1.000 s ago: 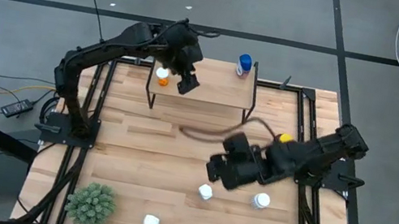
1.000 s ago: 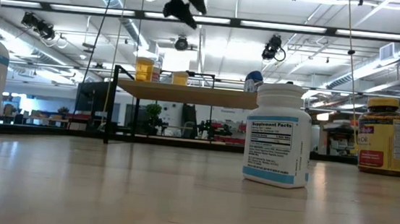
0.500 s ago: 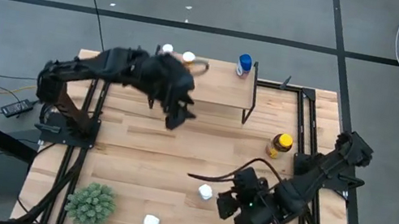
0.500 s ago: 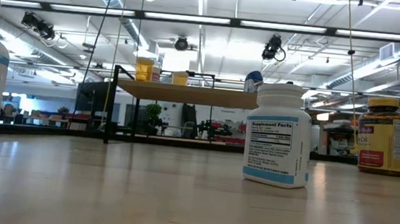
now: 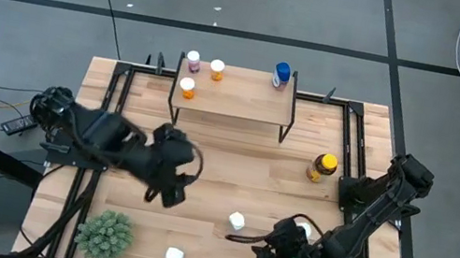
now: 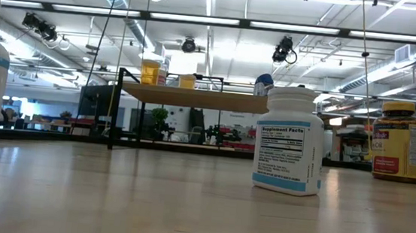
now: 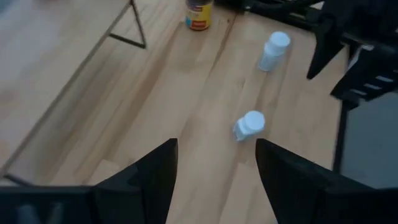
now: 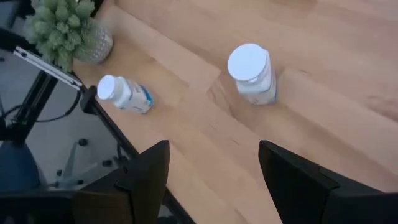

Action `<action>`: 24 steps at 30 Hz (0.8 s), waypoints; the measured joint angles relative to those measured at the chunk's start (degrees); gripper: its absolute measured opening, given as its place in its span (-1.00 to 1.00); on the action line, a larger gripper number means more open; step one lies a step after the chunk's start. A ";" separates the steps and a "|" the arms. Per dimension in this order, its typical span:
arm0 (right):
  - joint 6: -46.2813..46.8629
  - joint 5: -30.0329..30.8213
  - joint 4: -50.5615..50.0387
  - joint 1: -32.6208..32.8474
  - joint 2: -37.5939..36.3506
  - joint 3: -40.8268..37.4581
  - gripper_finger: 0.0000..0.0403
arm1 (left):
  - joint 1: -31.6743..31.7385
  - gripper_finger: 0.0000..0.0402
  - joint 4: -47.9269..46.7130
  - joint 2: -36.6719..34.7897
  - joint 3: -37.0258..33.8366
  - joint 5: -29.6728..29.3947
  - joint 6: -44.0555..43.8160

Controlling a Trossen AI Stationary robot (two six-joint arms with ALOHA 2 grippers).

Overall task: Pick and place medicine bottles onto shelf by color
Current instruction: Put the top left white medicine bottle on the shelf

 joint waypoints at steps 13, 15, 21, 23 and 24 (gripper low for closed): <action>-13.46 -6.24 0.83 -0.90 0.00 -1.03 0.27 | -2.68 -0.04 17.13 1.22 -18.49 12.54 4.04; -11.55 -8.07 0.83 0.05 0.00 -1.03 0.27 | -2.06 -0.08 25.57 1.30 -24.52 16.82 6.22; -2.08 -8.32 0.83 3.25 0.00 -1.03 0.27 | 1.82 -0.15 38.36 1.31 -33.04 27.47 11.59; -0.48 -7.57 0.81 3.60 0.00 -1.03 0.27 | 3.07 -0.17 38.62 1.31 -33.22 31.13 15.55; 0.03 -7.52 0.82 3.60 0.00 -1.01 0.27 | 3.64 -0.18 39.24 1.27 -33.22 33.65 17.84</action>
